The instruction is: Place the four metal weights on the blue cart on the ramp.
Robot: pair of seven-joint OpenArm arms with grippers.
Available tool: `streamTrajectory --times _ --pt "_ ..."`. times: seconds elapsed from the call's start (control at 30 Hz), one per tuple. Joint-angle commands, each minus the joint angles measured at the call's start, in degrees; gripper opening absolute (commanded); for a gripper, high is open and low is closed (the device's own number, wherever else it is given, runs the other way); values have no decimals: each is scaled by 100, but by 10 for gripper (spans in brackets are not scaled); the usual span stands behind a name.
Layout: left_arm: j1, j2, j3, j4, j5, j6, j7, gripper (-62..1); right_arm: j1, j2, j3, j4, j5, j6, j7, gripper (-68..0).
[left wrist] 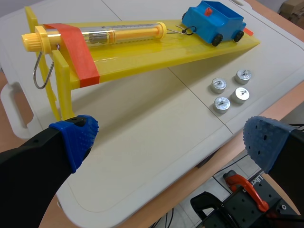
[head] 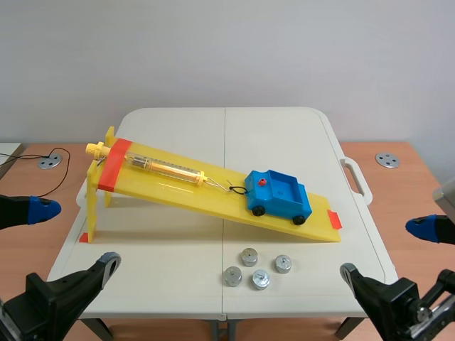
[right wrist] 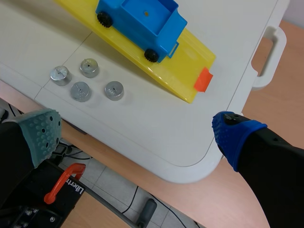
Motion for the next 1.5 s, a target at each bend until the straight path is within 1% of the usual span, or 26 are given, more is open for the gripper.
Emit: streamTrajectory --times 0.0,0.33,0.4,0.43,0.5,0.73,0.87,0.97,1.1,1.13,1.27,1.33,1.47 --pt "109 -63 -96 420 -479 -98 -868 14 22 267 201 319 13 -177 590 -15" --pt "109 -63 -94 420 -457 -98 -857 14 22 236 201 319 13 -177 577 -14" --pt "109 -66 -94 420 -457 -98 -734 14 39 236 201 319 13 -177 568 -14" --pt "109 -66 -94 420 -459 -101 -715 14 70 236 201 319 11 -177 551 -15" --pt "107 -66 -94 420 -459 -98 -710 14 166 236 201 319 13 -177 358 -15" --pt "-68 -63 -94 420 -439 -118 -151 14 503 236 199 310 15 -175 -63 -15" --pt "-197 -24 -94 420 -439 -118 57 14 614 234 188 308 22 -151 -70 -15" --pt "-247 81 -94 420 -439 -118 190 6 708 234 116 308 39 -76 -125 -17" --pt "-273 247 -94 420 -439 -120 289 -199 896 170 -138 304 35 -63 -402 -17" --pt "-273 275 -94 420 -439 -122 313 -235 946 131 -199 304 35 -63 -444 -17" --pt "-273 348 -94 420 -439 -120 343 -325 1121 -92 -492 297 -24 -66 -610 -17" --pt "-273 387 -94 420 -439 -120 348 -377 1224 -205 -647 295 -160 -66 -678 -37" --pt "-273 496 -94 420 -439 -120 490 -508 1436 -332 -1008 249 -437 -66 -715 -90"
